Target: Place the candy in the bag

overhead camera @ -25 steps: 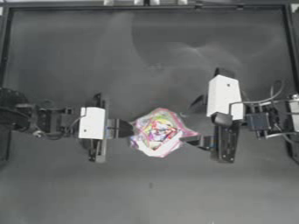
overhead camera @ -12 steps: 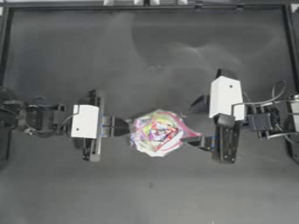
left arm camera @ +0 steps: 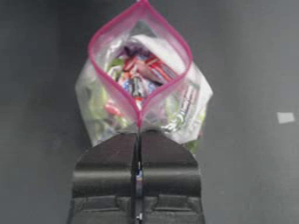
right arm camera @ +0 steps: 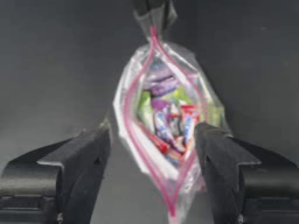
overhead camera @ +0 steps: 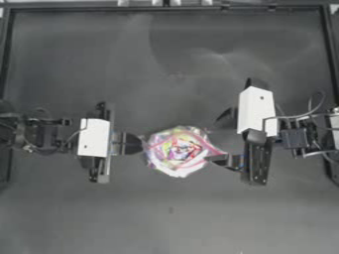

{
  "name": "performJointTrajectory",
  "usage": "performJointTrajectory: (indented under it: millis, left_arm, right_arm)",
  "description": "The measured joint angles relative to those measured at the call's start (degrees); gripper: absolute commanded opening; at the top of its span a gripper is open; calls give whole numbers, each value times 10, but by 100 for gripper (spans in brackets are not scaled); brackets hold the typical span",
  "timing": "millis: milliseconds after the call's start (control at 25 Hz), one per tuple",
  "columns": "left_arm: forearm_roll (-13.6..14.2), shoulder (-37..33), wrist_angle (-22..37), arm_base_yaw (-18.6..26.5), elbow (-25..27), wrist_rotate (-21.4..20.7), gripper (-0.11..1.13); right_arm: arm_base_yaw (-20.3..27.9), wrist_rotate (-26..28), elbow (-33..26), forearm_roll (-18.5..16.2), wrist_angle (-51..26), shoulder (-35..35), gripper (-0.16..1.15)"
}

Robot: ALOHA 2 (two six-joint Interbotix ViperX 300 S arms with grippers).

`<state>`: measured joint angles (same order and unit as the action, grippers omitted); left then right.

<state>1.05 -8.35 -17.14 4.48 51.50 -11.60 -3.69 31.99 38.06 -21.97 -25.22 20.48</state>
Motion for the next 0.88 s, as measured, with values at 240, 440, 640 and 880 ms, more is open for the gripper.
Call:
performJointTrajectory:
  millis: [240, 440, 640, 880]
  left_arm:
    - [0, -21, 0, 0, 11, 0, 4]
    - [1, -21, 0, 1, 11, 0, 17]
    - [0, -21, 0, 2, 11, 0, 69]
    - [-2, -20, -6, 8, 11, 2, 103]
  right_arm:
    - [0, 1, 2, 0, 10, 0, 90]
    - [0, 0, 1, -1, 11, 0, 90]
    - [0, -1, 2, -5, 11, 0, 90]
    - [0, -1, 1, -8, 11, 0, 90]
